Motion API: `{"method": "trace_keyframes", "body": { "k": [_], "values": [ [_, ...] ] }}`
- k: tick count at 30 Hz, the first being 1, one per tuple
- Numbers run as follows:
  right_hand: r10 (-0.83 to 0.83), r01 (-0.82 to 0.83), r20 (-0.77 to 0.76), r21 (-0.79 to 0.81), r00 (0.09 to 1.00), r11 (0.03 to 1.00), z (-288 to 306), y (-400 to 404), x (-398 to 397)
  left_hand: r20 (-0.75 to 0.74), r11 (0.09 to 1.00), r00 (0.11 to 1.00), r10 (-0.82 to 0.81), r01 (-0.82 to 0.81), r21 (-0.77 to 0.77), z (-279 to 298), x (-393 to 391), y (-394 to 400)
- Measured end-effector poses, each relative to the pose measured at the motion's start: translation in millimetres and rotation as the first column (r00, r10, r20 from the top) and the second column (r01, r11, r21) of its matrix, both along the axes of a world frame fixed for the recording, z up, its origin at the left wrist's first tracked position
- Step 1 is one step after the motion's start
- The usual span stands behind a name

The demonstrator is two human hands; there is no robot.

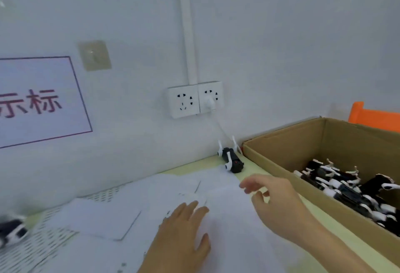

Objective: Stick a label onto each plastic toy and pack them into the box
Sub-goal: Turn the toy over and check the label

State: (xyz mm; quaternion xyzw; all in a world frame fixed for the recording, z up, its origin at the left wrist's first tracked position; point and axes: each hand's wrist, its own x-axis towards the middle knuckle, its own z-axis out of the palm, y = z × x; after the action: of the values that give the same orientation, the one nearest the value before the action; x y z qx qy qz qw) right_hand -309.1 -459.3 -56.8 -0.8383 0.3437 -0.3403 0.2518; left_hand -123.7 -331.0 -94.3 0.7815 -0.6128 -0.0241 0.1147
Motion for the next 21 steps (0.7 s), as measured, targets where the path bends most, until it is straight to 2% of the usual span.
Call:
{"method": "trace_keyframes", "body": {
  "k": [3, 6, 9, 11, 14, 18, 21],
  "values": [
    [0.118, -0.098, -0.207, 0.105, 0.971, 0.990, -18.4, 21.4, 35.4, 0.069, 0.984, 0.985, 0.156, -0.161, 0.073, -6.1, 52.8, 61.7],
    [0.200, -0.154, -0.302, 0.169, 0.932, 0.973, -27.9, 45.0, 74.5, 0.082, 0.964, 0.975, 0.204, -0.215, 0.157, -16.1, 74.6, 105.7],
    [0.086, -0.060, -0.505, 0.069, 0.859, 0.996, -36.5, 65.5, 112.9, 0.067, 0.963, 0.976, 0.205, -0.214, 0.161, -25.8, 78.5, 122.4],
    [-0.029, 0.047, -0.569, 0.017, 0.822, 0.999, -40.6, 75.4, 130.9, 0.027, 0.972, 0.979, 0.201, -0.202, 0.119, -28.6, 81.1, 124.5],
    [-0.044, 0.055, -0.529, 0.005, 0.847, 0.998, -48.3, 90.2, 142.8, -0.065, 0.981, 0.979, 0.195, -0.194, 0.033, -32.5, 87.1, 127.5],
    [0.085, -0.084, -0.400, 0.020, 0.912, 0.996, -59.2, 115.6, 141.3, -0.135, 0.980, 0.974, 0.180, -0.190, -0.065, -36.3, 89.4, 130.6],
    [0.137, -0.158, -0.299, -0.049, 0.944, 0.986, -62.6, 128.4, 137.8, -0.191, 0.975, 0.971, 0.146, -0.173, -0.136, -36.3, 88.7, 132.0]
  ]
}}
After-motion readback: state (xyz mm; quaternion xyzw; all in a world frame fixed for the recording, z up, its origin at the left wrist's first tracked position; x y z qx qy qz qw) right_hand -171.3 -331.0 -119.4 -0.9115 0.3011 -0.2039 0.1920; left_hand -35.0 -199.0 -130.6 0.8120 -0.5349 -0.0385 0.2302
